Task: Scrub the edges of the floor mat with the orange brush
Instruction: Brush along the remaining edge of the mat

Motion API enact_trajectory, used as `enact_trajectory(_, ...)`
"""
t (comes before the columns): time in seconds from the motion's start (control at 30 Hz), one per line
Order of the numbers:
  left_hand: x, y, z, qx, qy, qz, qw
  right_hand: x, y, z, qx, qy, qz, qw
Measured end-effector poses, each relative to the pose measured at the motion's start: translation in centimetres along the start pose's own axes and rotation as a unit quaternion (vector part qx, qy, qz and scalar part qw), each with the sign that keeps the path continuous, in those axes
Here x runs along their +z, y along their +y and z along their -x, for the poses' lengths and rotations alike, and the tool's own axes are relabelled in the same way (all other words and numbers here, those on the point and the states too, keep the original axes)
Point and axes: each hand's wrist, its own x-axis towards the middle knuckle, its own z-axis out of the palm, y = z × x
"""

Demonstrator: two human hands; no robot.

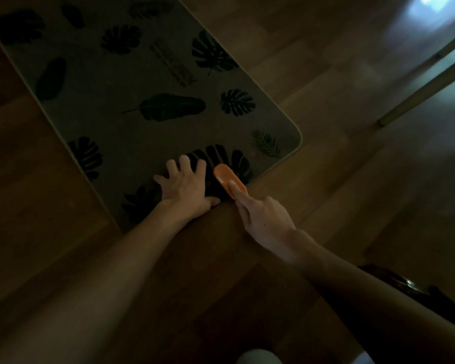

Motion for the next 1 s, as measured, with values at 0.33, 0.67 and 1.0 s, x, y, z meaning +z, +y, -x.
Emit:
enact_trajectory(0.33,0.2,1.2,-1.0,0.009,-0.016,0.047,0.999,-6.0,6.9,-3.8,0.106,0.071,-0.006,0.992)
enact_trajectory(0.67,-0.6,1.3,-1.6,0.008,-0.016,0.023,1.0,-1.8,3.2,-1.9,-0.015,0.03,-0.008,0.999)
enact_trajectory(1.0,0.1,0.4,-1.2,0.02,-0.005,0.056,0.998,-8.2,10.7,-5.4,0.139,0.091,0.016,0.986)
